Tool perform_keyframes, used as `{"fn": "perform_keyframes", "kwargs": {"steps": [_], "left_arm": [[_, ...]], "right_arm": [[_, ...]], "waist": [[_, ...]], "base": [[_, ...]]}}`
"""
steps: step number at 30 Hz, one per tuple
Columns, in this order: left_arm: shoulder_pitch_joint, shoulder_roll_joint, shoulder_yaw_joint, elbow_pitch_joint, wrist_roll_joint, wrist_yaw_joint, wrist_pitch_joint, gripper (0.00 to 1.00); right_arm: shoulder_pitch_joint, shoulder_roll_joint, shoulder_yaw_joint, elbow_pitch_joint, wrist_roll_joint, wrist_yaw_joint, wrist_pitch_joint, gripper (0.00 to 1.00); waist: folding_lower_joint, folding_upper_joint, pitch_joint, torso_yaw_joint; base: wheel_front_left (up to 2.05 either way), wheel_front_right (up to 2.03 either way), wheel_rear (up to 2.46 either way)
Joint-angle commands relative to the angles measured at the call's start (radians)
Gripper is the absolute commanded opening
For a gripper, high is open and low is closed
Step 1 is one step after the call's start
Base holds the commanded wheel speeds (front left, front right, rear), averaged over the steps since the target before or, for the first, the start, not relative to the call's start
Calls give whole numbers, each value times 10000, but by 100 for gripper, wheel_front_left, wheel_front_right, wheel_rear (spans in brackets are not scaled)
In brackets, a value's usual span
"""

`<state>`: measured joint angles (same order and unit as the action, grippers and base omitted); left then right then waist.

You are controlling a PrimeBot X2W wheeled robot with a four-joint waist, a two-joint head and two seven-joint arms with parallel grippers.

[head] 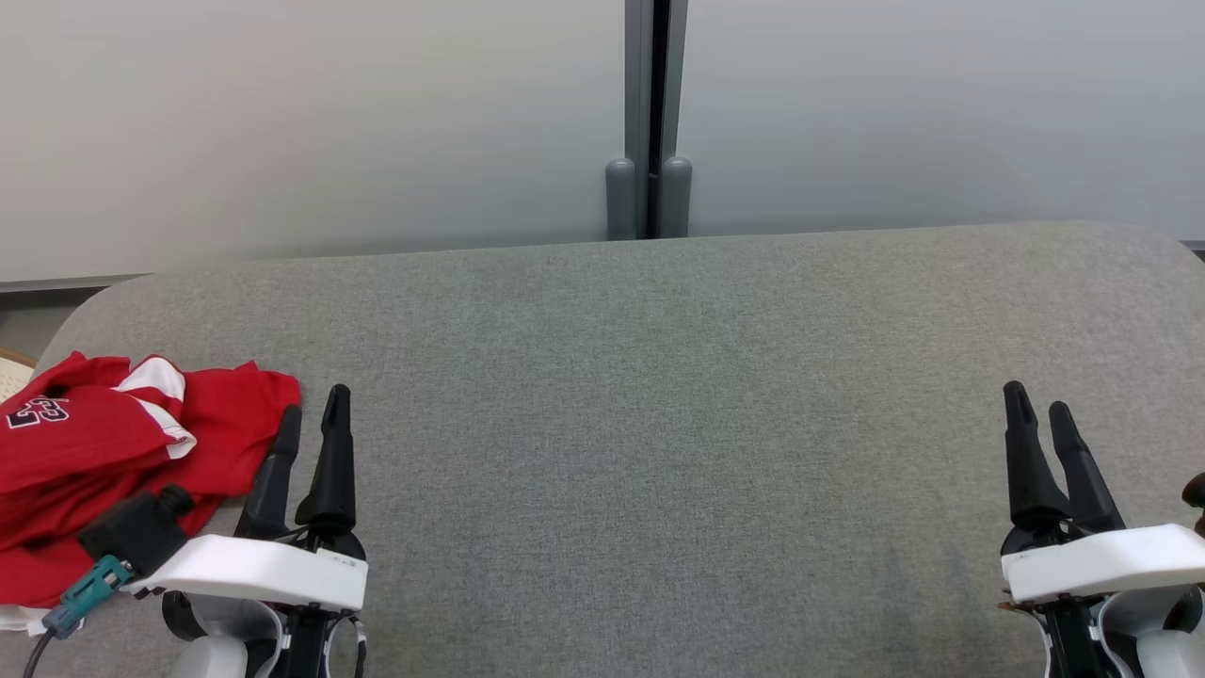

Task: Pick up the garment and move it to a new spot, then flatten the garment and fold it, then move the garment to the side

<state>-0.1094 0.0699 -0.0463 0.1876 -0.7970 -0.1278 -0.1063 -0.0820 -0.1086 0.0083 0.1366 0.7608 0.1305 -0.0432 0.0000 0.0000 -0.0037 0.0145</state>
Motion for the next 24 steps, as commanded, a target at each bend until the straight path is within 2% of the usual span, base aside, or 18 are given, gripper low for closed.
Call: {"fn": "perform_keyframes", "kwargs": {"steps": [1,24], "left_arm": [[-223,77,-23,-70,338,13,-90,100],[127,242,-305,438,3036,223,-703,100]], "right_arm": [[-56,-73,26,-169,-287,3,1,100],[331,-24,230,-82,-3042,3,116,100]], "waist": [[0,0,-7,6],[0,0,-154,111]], "base": [[0,0,0],[0,0,0]]}}
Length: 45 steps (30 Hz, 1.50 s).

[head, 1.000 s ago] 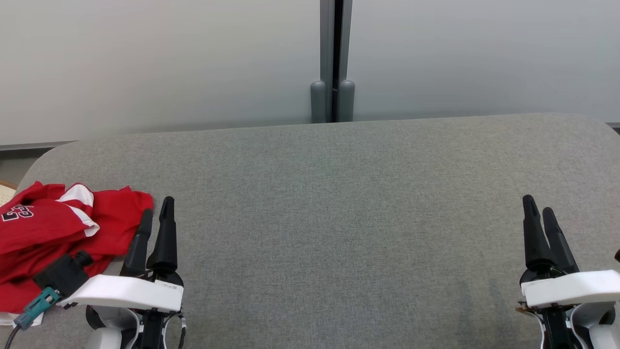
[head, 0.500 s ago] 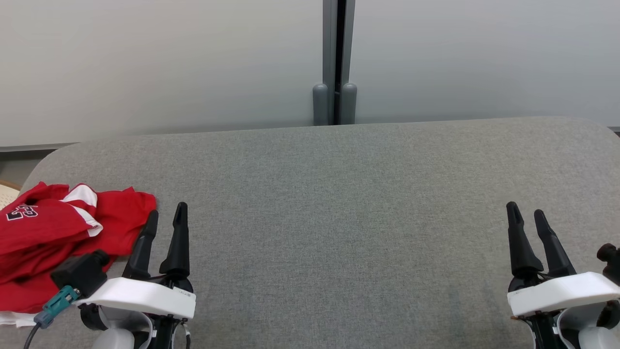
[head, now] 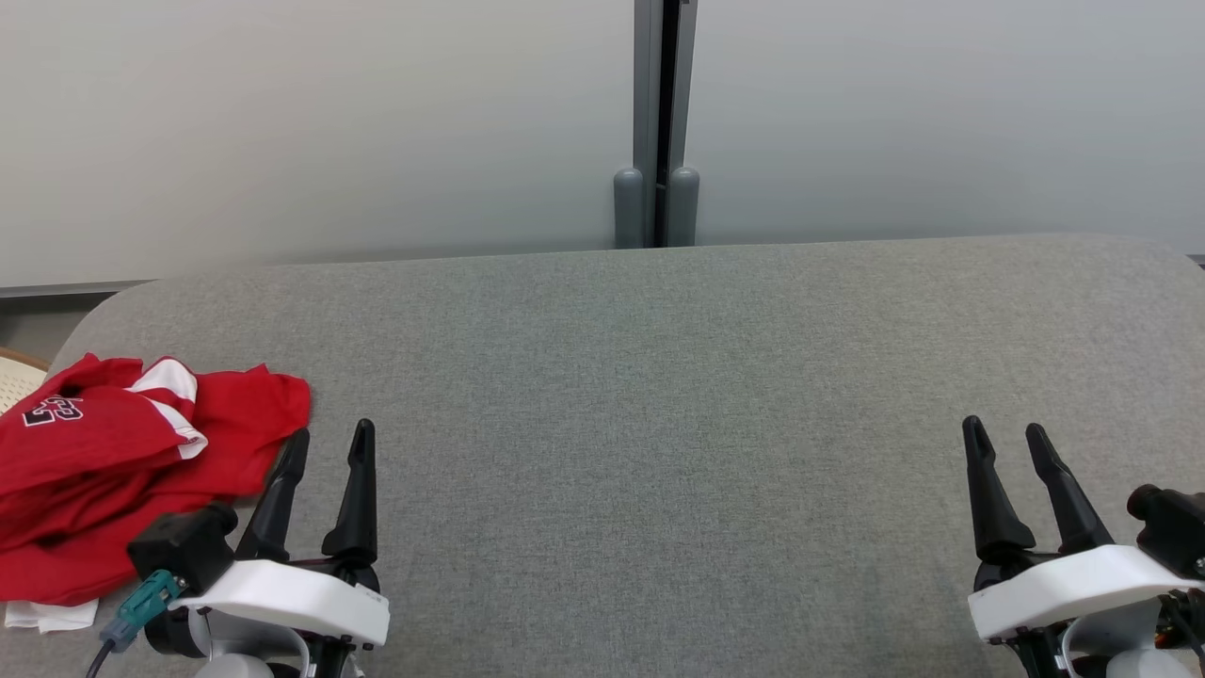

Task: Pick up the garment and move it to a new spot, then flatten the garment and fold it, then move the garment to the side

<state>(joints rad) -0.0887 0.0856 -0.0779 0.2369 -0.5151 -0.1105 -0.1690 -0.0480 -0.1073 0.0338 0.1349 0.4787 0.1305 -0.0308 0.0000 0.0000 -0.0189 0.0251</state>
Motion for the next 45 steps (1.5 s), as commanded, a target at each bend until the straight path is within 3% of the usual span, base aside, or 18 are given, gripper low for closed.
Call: {"fn": "perform_keyframes", "kwargs": {"steps": [1,45], "left_arm": [[-67,100,10,-25,308,52,-97,100],[36,45,-250,1101,3320,258,-974,100]], "right_arm": [[6,-24,-29,-52,-314,3,10,100],[379,201,168,52,-3461,2,-195,100]], "waist": [[0,0,-5,11],[0,0,-190,195]], "base": [[0,0,0],[0,0,0]]}}
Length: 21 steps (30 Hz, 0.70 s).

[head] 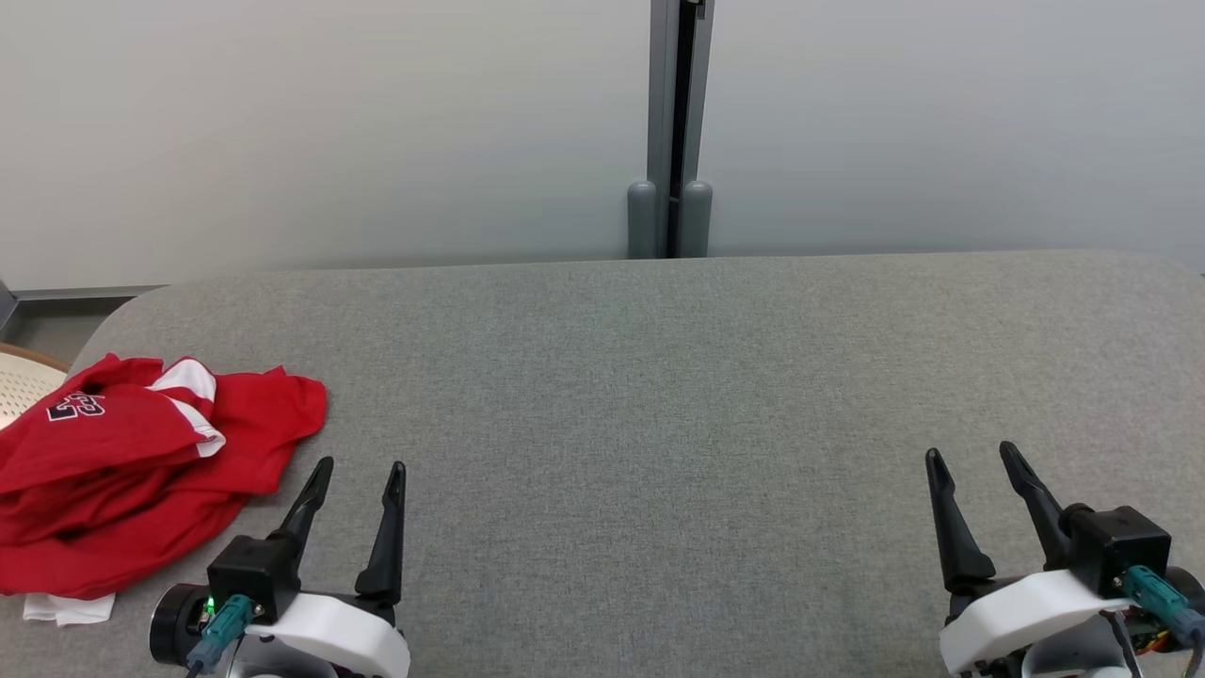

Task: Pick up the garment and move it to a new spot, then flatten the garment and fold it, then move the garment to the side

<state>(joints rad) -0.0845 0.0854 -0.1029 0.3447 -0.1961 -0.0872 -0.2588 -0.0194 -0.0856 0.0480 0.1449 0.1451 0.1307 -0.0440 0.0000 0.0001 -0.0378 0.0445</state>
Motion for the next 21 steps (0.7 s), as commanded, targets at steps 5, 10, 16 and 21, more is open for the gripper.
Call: {"fn": "perform_keyframes", "kwargs": {"steps": [5,10,16,21], "left_arm": [[-34,34,18,123,48,32,-74,100],[-64,31,23,207,-12,14,-63,100],[-96,37,31,275,-64,43,-63,100],[-133,36,19,301,-63,75,-63,100]], "right_arm": [[137,39,-102,4,56,0,-68,100],[154,84,-201,50,194,0,-120,100],[137,108,-210,96,258,0,-130,100],[120,85,-214,104,227,0,-135,100]], "waist": [[0,-1,-25,4],[0,-1,-32,-2],[0,-1,-25,6],[0,-1,0,30]], "base": [[0,0,0],[0,0,0],[0,0,0],[0,0,0]]}}
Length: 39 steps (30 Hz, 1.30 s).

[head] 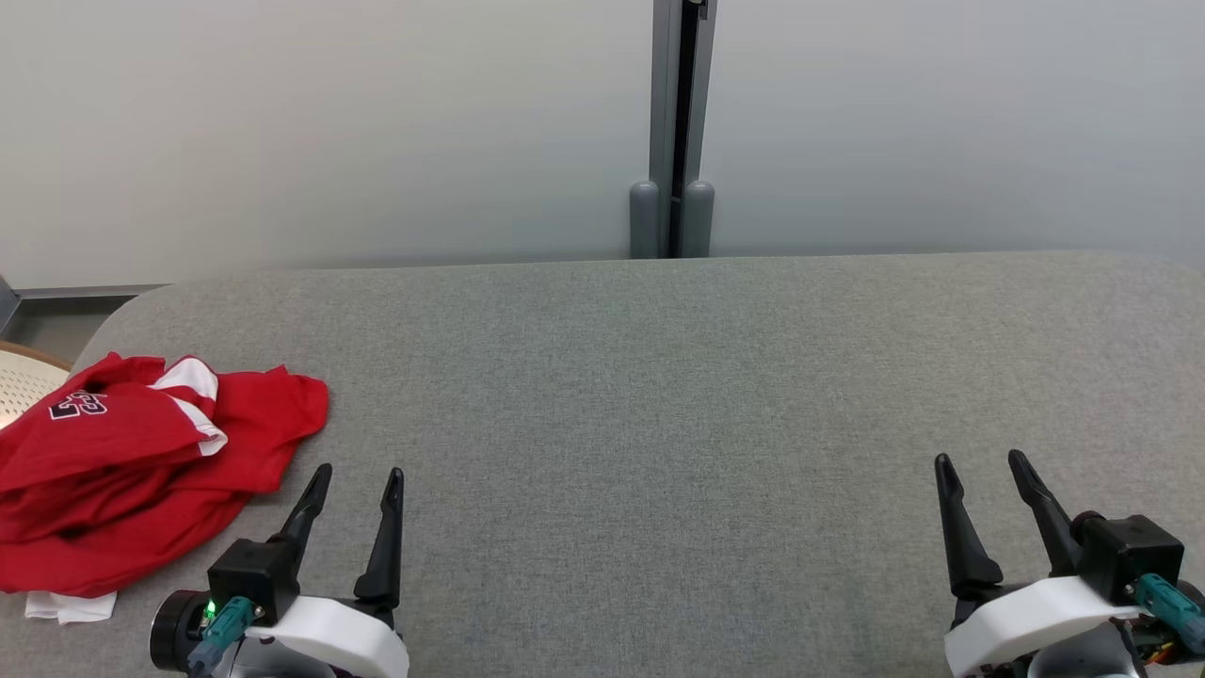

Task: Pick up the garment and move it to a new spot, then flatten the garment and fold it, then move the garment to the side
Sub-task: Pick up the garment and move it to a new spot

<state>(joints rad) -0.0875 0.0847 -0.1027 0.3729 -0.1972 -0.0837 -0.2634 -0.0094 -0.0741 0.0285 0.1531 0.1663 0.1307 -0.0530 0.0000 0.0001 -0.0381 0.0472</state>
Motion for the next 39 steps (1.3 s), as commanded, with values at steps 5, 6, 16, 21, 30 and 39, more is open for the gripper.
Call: {"fn": "perform_keyframes", "kwargs": {"steps": [5,6,16,21,30,39], "left_arm": [[-160,59,16,6,-60,52,-17,100],[-185,71,23,11,-65,56,-17,100],[-489,106,257,-40,-152,164,-17,100],[-486,236,502,-63,-226,213,-17,100],[-560,357,779,-112,-297,246,-17,100],[-578,254,885,-204,-338,299,-17,100]], "right_arm": [[12,-37,-40,-63,-47,0,3,100],[16,-37,-43,-98,-61,0,20,100],[61,-195,-58,-470,-156,0,139,100],[-36,-164,92,-680,-190,0,264,100],[-162,-162,420,-1055,-244,0,440,100],[-238,-120,397,-1143,-267,0,509,100]], "waist": [[0,-1,43,98],[0,-1,57,145],[0,-1,194,1230],[0,-1,256,2128],[0,-1,355,3828],[0,-1,485,4361]], "base": [[0,0,0],[0,0,0],[0,0,0],[0,0,0],[0,0,0],[0,0,0]]}}
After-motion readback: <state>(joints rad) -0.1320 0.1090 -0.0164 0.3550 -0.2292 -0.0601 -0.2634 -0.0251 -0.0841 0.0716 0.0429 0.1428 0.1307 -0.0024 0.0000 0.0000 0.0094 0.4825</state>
